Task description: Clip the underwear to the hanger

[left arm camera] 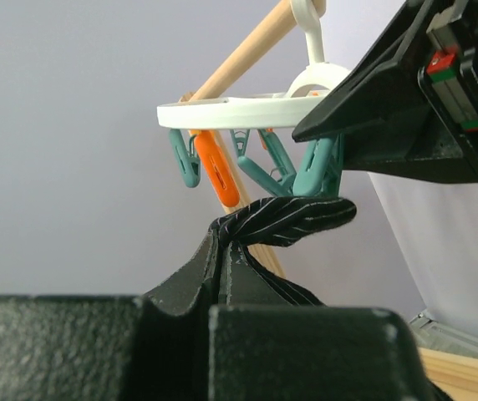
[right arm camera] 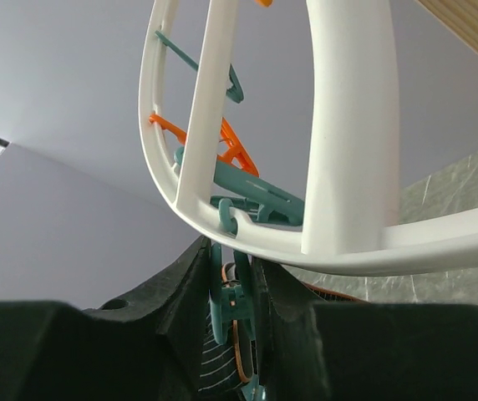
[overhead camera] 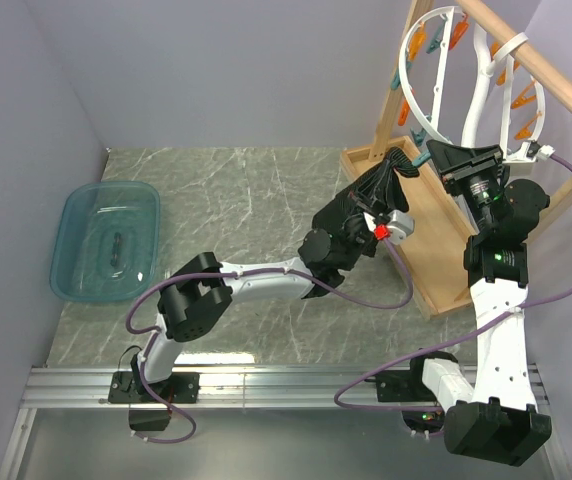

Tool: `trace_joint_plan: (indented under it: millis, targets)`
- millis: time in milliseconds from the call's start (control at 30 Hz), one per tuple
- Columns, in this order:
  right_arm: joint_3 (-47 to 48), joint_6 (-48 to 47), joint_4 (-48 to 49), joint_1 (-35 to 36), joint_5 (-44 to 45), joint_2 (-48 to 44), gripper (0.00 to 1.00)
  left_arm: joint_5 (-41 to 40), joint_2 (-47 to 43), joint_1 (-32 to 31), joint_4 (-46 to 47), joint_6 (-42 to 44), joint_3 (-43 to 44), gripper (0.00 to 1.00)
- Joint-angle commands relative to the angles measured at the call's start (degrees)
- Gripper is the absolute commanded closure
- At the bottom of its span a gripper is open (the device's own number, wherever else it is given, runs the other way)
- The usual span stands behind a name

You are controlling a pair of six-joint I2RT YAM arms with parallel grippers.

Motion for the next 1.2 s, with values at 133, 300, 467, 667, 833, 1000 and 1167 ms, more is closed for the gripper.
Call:
trace_joint_plan:
  millis: [133, 300, 467, 667, 833, 1000, 1167]
  targets:
    - [-1.10, 4.92, -4.77, 0.04, -4.96, 1.88, 1.00, 2.41, 1.29, 0.01, 22.86, -0.17, 3.34, 1.00]
    - [-1.19, 5.26, -4.16, -0.05, -4.96, 1.97, 1.00, 2.85, 1.12, 0.01, 23.39, 0.19, 1.58, 1.00]
    - [-1.54, 5.88, -3.54, -0.05, -5.49, 2.15, 1.00, 2.85, 1.47, 0.01, 23.48, 0.80, 1.23, 1.00]
    - [-1.89, 5.53, -3.89, -0.05, -5.66, 2.15, 1.00, 2.85, 2.87, 0.10, 21.72, 0.10, 4.65, 1.00]
    - [-1.89, 5.62, -4.07, -0.05, -5.84, 2.41, 1.00, 3.12, 3.84, 0.01, 19.70, -0.78, 6.67, 1.00]
    - [-1.45, 5.27, -4.42, -0.14, -6.10, 2.50, 1.00, 3.20, 4.90, 0.10, 19.17, -0.69, 7.91, 1.00]
    - [-1.37, 5.44, -4.42, -0.14, -6.54, 2.85, 1.00, 3.11, 6.04, 0.10, 17.50, -0.87, 9.84, 1.00]
